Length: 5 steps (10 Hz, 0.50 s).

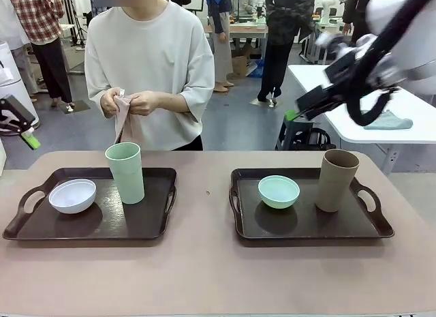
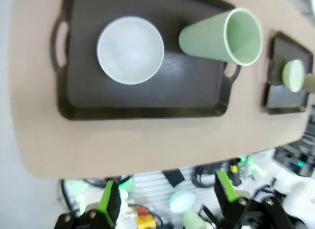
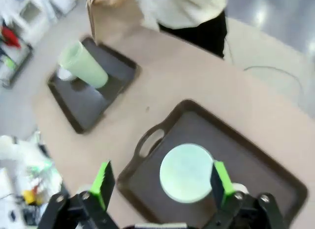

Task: Set up a tray with a mat and arrange the tableware.
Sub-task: Pick up the Picnic Bowl and Reusable plastic cup from the Handle tray in front of the human's position and hold them in the air.

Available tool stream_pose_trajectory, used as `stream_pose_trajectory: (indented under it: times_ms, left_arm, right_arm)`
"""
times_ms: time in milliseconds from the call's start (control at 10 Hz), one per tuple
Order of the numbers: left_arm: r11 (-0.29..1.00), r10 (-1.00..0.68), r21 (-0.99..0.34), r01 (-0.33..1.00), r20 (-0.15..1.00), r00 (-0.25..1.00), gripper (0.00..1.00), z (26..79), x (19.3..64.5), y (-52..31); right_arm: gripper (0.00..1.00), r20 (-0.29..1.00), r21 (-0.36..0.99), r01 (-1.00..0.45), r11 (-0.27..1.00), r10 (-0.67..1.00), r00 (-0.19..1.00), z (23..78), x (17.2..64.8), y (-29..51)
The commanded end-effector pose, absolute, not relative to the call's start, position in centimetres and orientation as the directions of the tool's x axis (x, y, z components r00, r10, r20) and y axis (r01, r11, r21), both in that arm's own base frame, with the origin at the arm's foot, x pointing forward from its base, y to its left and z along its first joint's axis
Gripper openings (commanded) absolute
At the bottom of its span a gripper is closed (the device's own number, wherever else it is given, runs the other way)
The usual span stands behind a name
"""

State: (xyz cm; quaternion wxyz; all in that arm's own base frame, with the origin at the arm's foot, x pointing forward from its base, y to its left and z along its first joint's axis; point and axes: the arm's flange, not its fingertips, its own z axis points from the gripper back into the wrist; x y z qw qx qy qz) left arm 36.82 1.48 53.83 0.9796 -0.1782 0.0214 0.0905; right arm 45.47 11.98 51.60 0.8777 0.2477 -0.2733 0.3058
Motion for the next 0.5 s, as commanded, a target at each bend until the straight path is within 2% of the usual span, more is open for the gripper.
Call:
stream_pose_trajectory:
  times_ms: [0,200,300,400]
  left_arm:
    - [0.942,0.209,-0.242,-0.233,-0.121,0.970,1.00,54.5,38.3,1.3]
    - [0.935,0.228,-0.247,-0.255,-0.131,0.965,1.00,54.3,39.2,2.1]
    - [0.933,0.202,-0.282,-0.225,-0.108,0.973,1.00,54.3,38.1,1.4]
    - [0.933,0.202,-0.282,-0.225,-0.108,0.973,1.00,54.3,38.1,1.4]
  right_arm:
    - [1.00,0.649,0.153,-0.771,0.619,0.525,0.550,49.7,46.9,14.9]
    - [1.00,0.660,0.123,-0.798,0.590,0.552,0.510,49.8,46.7,15.9]
    - [1.00,0.659,0.200,-0.780,0.593,0.508,0.555,50.2,46.2,14.3]
    - [1.00,0.637,0.147,-0.792,0.593,0.556,0.534,49.4,46.4,17.5]
